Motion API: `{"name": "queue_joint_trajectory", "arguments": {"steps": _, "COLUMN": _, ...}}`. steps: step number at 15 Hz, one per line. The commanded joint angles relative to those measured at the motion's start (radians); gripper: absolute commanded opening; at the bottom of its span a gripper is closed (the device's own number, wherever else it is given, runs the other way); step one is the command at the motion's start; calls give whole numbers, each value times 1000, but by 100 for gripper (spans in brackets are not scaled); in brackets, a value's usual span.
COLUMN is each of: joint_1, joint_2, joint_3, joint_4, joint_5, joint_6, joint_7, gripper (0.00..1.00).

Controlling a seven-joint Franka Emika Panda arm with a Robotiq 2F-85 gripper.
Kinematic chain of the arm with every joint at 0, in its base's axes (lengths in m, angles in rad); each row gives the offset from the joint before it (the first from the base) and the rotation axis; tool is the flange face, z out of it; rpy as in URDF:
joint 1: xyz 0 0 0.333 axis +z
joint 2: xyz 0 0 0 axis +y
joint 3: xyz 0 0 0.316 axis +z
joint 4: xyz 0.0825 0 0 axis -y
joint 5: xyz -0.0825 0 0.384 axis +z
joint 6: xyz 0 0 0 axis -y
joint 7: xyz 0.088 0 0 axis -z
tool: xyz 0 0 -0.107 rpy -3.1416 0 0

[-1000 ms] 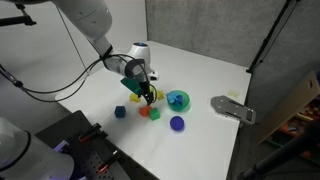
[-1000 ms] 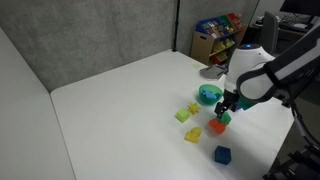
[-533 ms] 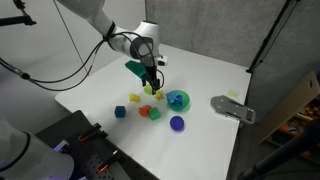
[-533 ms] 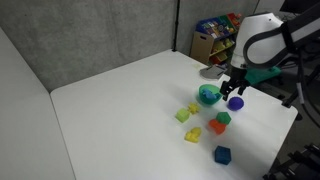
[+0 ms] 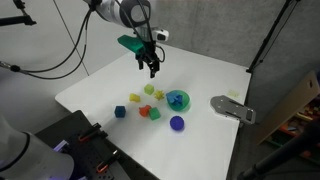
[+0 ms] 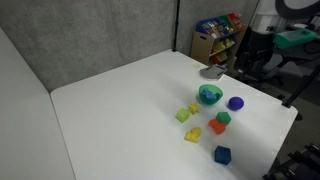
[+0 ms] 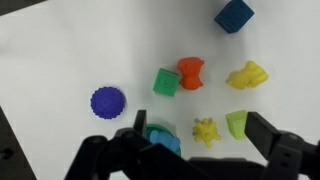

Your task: Remove the orange toy from the green bowl and put it on the table

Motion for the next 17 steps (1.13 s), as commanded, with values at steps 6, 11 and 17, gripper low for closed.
{"name": "queue_joint_trajectory", "arguments": {"steps": 6, "joint_1": -59, "joint_2": -319, "joint_3": 25, "joint_4": 5, "joint_5": -27, "joint_6": -288, "joint_7": 44, "gripper": 100}}
{"name": "queue_joint_trajectory", "arguments": {"steps": 11, "joint_1": -79, "joint_2": -423, "joint_3": 57, "joint_4": 12, "joint_5": -62, "joint_6": -309, "joint_7": 88, "gripper": 100}}
{"name": "queue_joint_trajectory", "arguments": {"steps": 17, "joint_1": -77, "joint_2": -436, "joint_3": 61, "joint_4": -3, "joint_5": -40, "joint_6": -302, "joint_7": 62, "gripper": 100}}
